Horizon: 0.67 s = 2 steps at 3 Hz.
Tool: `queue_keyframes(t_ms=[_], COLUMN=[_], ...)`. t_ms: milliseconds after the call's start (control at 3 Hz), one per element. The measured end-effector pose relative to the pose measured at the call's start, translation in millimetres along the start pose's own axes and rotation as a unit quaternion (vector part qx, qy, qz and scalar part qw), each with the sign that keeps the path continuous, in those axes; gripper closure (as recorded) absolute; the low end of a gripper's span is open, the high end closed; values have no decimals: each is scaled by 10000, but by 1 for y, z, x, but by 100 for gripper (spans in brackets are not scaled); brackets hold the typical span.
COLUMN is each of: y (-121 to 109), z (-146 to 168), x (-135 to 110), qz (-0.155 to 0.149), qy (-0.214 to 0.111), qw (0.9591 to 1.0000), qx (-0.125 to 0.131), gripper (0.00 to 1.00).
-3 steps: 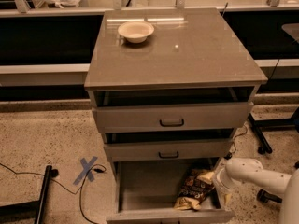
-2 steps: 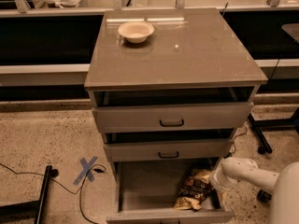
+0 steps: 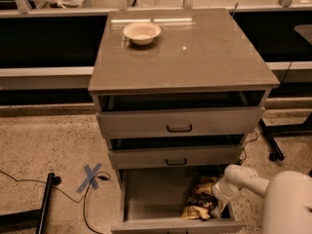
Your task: Pick brown chip bag from bottom drawer and place on counter
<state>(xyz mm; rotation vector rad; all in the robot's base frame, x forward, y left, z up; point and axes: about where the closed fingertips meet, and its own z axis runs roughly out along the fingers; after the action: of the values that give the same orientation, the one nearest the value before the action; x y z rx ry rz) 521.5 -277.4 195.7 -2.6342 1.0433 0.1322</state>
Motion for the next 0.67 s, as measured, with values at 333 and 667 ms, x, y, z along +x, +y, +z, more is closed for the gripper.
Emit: queue_keyframes(t_ms=[333,667], y=[-2,-8], z=[27,41], x=[2,4], qz=[40,51], qy=[-184,-153], qw=[9998,9998], qx=[118,146], gripper=[44,67])
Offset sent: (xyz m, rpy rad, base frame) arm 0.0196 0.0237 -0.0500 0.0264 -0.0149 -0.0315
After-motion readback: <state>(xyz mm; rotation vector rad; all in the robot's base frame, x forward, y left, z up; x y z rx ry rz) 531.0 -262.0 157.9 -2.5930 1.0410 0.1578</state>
